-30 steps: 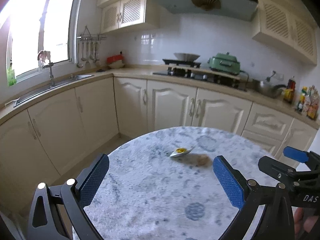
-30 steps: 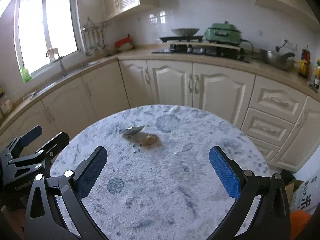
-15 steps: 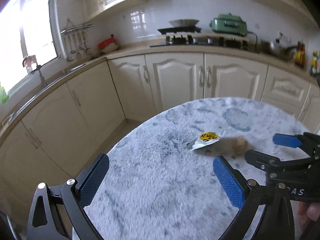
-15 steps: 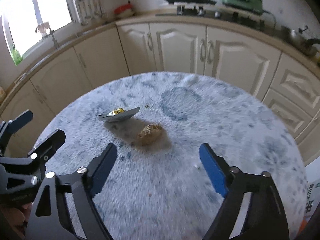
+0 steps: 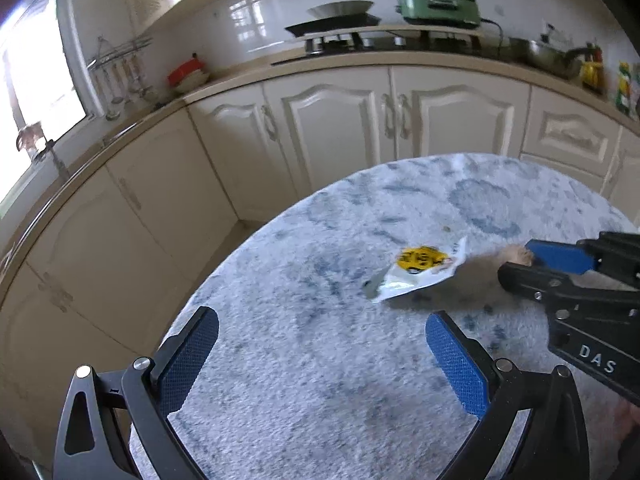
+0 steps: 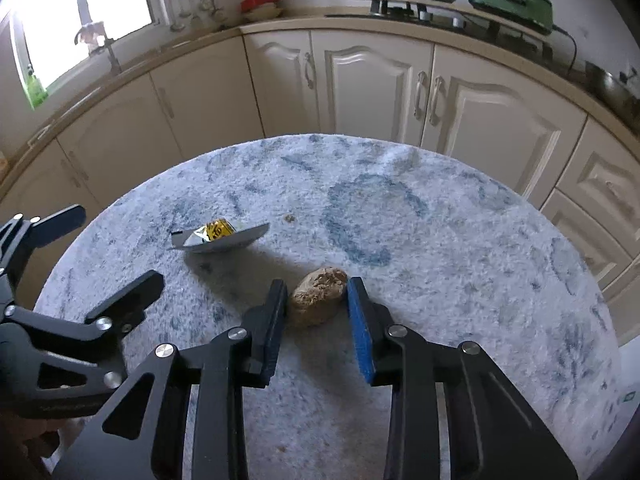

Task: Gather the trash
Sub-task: 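Grasp the silver wrapper with the left gripper while the right gripper grasps the brown lump, then carry both items to the blue bin and open both grippers over it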

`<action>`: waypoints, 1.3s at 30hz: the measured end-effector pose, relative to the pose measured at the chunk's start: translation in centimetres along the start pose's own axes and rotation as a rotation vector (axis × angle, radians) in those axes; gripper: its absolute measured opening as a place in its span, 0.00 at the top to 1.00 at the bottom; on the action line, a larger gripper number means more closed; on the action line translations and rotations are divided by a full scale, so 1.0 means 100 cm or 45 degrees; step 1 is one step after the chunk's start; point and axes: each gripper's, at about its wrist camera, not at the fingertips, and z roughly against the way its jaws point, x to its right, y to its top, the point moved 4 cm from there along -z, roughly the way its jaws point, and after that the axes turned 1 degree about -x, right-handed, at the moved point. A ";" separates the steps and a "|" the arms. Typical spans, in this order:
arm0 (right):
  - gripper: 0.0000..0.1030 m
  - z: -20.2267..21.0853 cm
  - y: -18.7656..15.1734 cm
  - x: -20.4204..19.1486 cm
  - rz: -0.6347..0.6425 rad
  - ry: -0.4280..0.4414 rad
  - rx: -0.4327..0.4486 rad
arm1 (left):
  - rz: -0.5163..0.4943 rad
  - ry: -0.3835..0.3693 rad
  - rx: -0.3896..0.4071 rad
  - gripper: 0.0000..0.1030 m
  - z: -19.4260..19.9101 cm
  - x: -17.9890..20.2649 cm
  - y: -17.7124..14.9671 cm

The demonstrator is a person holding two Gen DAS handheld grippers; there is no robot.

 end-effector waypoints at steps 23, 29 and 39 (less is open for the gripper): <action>0.70 0.059 -0.031 0.037 -0.140 0.077 0.079 | 0.151 -0.360 -0.070 0.88 -0.039 0.037 0.014; 0.70 0.093 -0.050 0.045 -0.174 0.076 0.130 | 0.200 -0.368 0.029 0.88 0.015 0.038 -0.004; 0.70 0.166 -0.095 0.059 -0.228 0.054 0.219 | 0.219 -0.453 0.215 0.88 0.115 0.066 -0.039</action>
